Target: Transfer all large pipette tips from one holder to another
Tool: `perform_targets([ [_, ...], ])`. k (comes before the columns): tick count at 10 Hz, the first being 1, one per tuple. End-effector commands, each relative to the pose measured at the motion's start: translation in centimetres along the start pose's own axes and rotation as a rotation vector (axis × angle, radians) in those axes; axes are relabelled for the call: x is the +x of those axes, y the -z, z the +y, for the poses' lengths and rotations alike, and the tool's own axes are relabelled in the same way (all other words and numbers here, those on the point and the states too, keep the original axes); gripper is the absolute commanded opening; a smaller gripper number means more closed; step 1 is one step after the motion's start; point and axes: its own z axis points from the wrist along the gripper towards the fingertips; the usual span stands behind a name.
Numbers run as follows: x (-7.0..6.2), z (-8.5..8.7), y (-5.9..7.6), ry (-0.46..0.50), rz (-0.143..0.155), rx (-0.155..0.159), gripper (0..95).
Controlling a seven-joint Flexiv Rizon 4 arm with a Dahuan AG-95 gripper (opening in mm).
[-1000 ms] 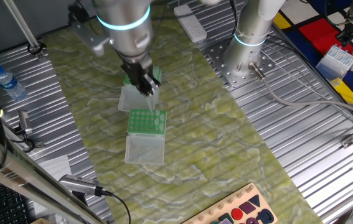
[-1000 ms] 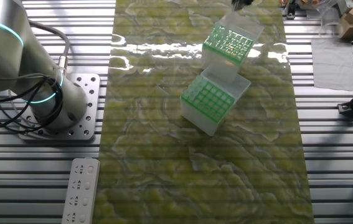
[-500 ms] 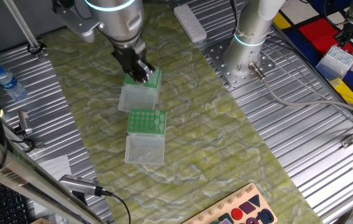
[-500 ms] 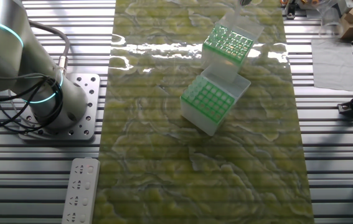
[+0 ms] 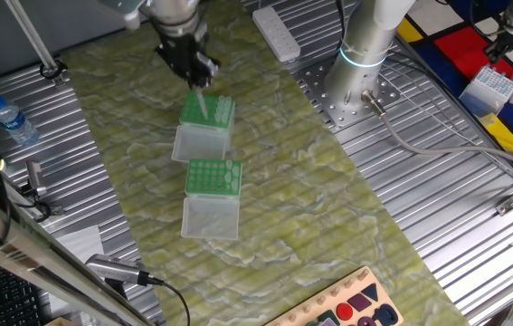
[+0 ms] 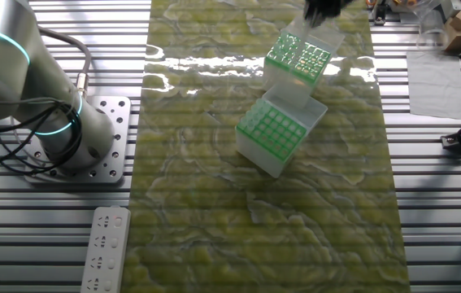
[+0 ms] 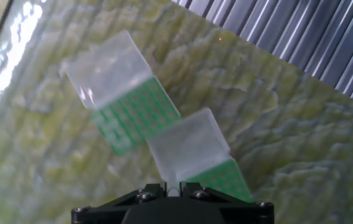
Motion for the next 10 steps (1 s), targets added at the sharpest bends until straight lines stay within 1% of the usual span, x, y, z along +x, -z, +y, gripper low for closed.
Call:
perform_targets([
  [1, 2.2, -2.0, -0.8, 0.061, 0.003, 0.007, 0.0],
  [2, 3.0, -2.4, -1.1, 0.081, 0.005, 0.01, 0.0],
  [3, 3.5, -2.5, -1.5, 0.09, 0.007, 0.016, 0.0],
  [4, 4.2, -2.6, -2.2, 0.107, 0.007, 0.023, 0.0],
  [7, 5.3, -2.9, -3.8, 0.129, 0.005, 0.024, 0.0],
  [8, 5.7, -2.9, -4.5, 0.132, 0.002, 0.021, 0.0],
  [10, 6.3, -2.8, -5.0, 0.131, 0.0, 0.015, 0.0],
])
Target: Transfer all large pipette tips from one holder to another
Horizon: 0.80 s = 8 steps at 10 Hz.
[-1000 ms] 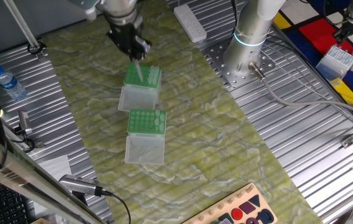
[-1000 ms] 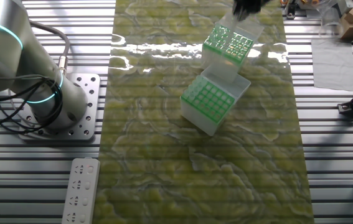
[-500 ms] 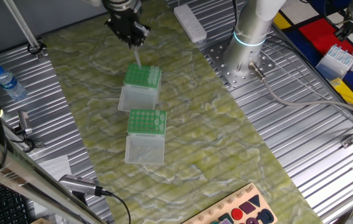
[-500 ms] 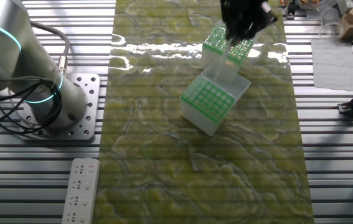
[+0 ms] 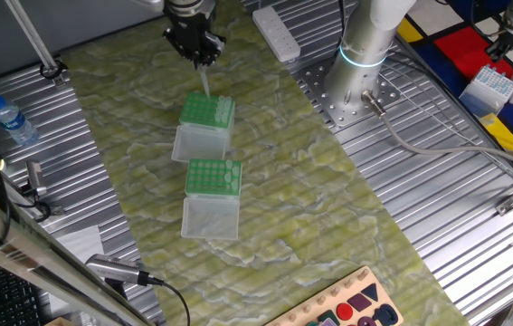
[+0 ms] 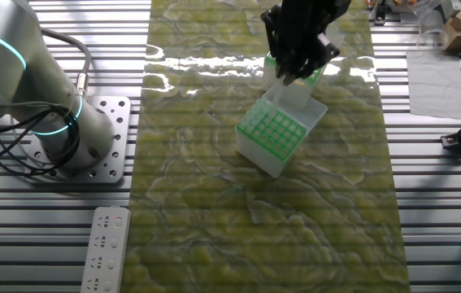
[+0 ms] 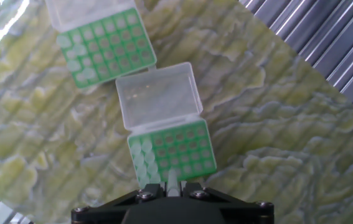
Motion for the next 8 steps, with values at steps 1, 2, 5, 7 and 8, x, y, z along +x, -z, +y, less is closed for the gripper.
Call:
perform_targets([
  [1, 0.4, 0.2, -0.4, 0.008, -0.004, 0.003, 0.0],
  [2, 0.6, 0.2, -0.6, 0.009, -0.004, 0.004, 0.0],
  [5, 1.3, 0.5, -1.5, 0.008, -0.013, 0.001, 0.0],
  [7, 1.5, 0.6, -1.8, 0.005, -0.015, 0.001, 0.0],
  [8, 1.6, 0.6, -2.0, 0.001, -0.019, 0.0, 0.0],
])
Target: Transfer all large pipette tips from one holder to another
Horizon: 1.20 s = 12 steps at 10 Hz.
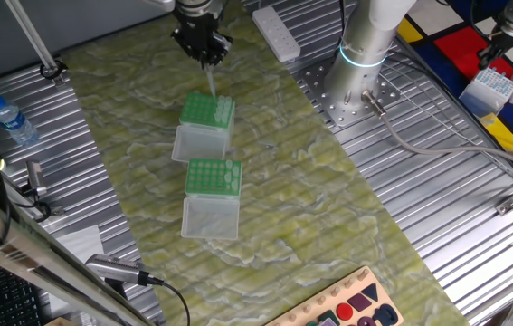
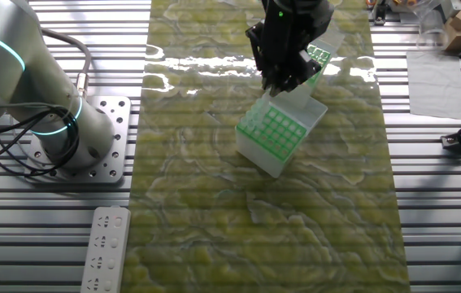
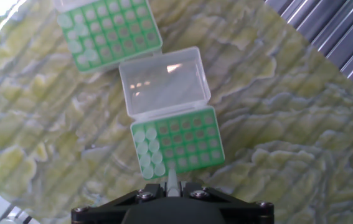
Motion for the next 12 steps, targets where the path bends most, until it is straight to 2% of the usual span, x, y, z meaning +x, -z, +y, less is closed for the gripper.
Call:
perform_targets([
  [1, 0.0, 0.1, -0.2, -0.003, -0.007, 0.001, 0.0],
  [7, 0.1, 0.3, -0.9, 0.003, -0.021, 0.01, 0.0],
  [12, 0.2, 0.2, -1.6, 0.028, -0.05, 0.024, 0.0],
])
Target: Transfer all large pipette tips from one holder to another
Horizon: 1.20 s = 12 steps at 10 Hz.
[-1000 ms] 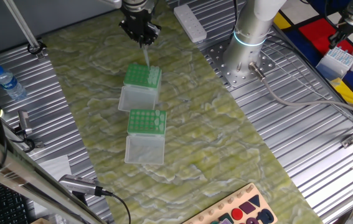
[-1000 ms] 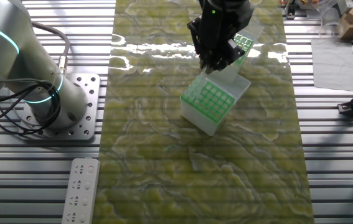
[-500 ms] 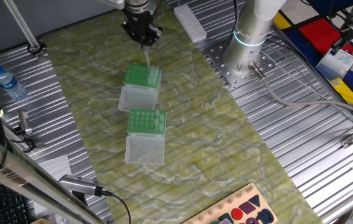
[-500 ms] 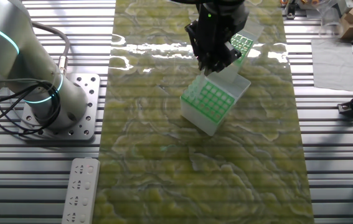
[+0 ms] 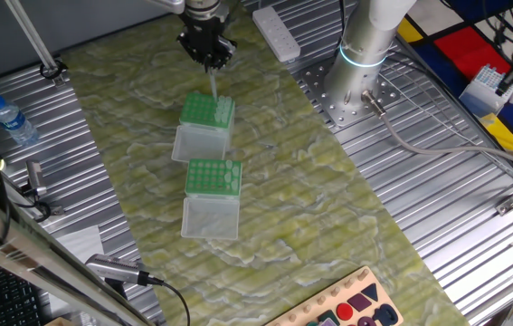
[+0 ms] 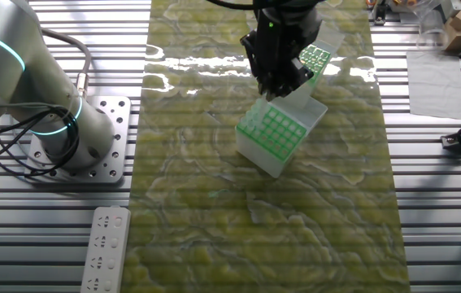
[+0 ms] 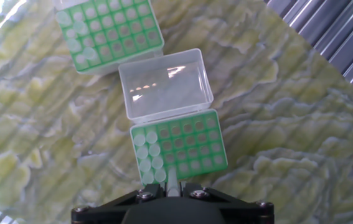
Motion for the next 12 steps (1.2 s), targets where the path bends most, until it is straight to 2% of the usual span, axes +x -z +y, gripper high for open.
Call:
perform_targets([
  [1, 0.0, 0.0, -0.1, 0.01, -0.004, 0.001, 19.0],
  [2, 0.0, 0.0, -0.1, 0.012, -0.006, 0.002, 38.0],
  [5, 0.0, 0.0, -0.1, -0.001, -0.004, -0.001, 38.0],
  [6, -0.1, 0.0, -0.1, -0.023, -0.005, -0.004, 19.0],
  [7, -0.5, 0.1, 0.0, -0.054, -0.012, -0.018, 19.0],
  [8, -1.9, 0.3, 0.1, -0.125, -0.017, -0.044, 0.0],
  [9, -3.9, 0.9, 0.2, -0.202, -0.023, -0.068, 0.0],
  [10, -4.7, 1.2, 0.3, -0.227, -0.025, -0.077, 0.0],
  [11, -7.1, 2.3, 0.4, -0.291, -0.021, -0.09, 0.0],
  [12, -8.7, 3.2, 0.6, -0.327, -0.017, -0.095, 0.0],
])
